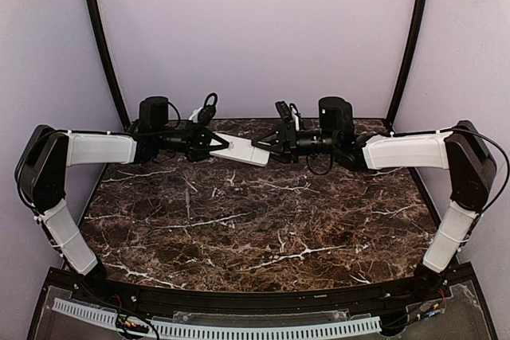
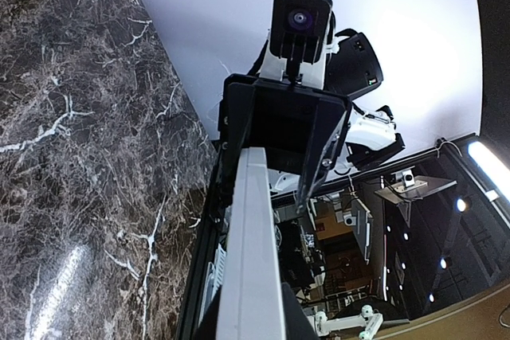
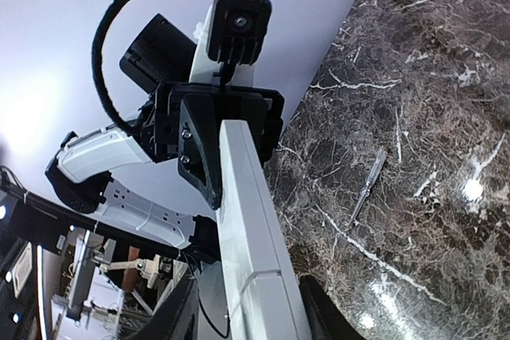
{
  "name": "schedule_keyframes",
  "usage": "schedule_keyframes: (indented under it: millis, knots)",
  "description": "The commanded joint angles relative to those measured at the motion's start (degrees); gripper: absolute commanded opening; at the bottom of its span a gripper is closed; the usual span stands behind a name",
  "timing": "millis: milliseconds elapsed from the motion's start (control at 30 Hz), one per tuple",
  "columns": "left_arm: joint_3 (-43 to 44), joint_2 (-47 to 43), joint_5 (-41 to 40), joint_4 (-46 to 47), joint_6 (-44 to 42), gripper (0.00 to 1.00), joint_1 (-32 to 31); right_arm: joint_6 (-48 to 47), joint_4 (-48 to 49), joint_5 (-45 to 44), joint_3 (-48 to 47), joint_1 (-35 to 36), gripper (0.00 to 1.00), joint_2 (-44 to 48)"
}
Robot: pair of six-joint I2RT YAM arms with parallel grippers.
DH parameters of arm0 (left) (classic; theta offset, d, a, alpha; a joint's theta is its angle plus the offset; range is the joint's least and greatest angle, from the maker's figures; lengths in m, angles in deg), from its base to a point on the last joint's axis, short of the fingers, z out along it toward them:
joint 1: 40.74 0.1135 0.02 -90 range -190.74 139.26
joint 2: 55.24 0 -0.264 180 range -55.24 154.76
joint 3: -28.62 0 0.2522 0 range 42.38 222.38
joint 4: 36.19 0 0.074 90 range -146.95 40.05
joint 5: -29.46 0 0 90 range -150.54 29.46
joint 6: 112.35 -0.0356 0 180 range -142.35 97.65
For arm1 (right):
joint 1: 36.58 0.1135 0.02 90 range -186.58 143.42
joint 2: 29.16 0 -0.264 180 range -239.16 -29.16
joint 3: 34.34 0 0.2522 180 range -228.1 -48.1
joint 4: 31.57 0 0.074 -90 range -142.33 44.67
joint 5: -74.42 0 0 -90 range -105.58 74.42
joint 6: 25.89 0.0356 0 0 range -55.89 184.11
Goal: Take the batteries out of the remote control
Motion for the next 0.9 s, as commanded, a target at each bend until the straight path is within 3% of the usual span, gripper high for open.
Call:
schedule_keyframes:
  millis: [0, 200, 500, 700, 867]
  knots:
    - [2.15, -1.54, -4.39, -8.57, -6.41, 0.00, -0.16, -1.65, -1.63, 0.41, -2.67, 1.25, 0.53, 0.35]
    - [2.20, -1.54, -4.88, -9.48, -6.93, 0.00, -0.16, -1.89, -2.98, -0.67, -2.37, 1.68, 0.57, -0.01]
    - [2.52, -1.66, -5.08, -10.37, -7.85, 0.00, -0.08, -6.61, -15.05, -9.03, -4.07, 2.59, 0.56, 1.04]
    - [2.23, -1.64, -4.78, -9.07, -6.71, 0.00, 0.14, -6.77, -16.30, -10.62, -2.72, 3.01, 0.58, 1.71]
    - [2.11, -1.62, -4.86, -9.06, -6.69, 0.00, 0.28, -7.20, -17.19, -11.97, -2.22, 3.19, 0.54, 2.42]
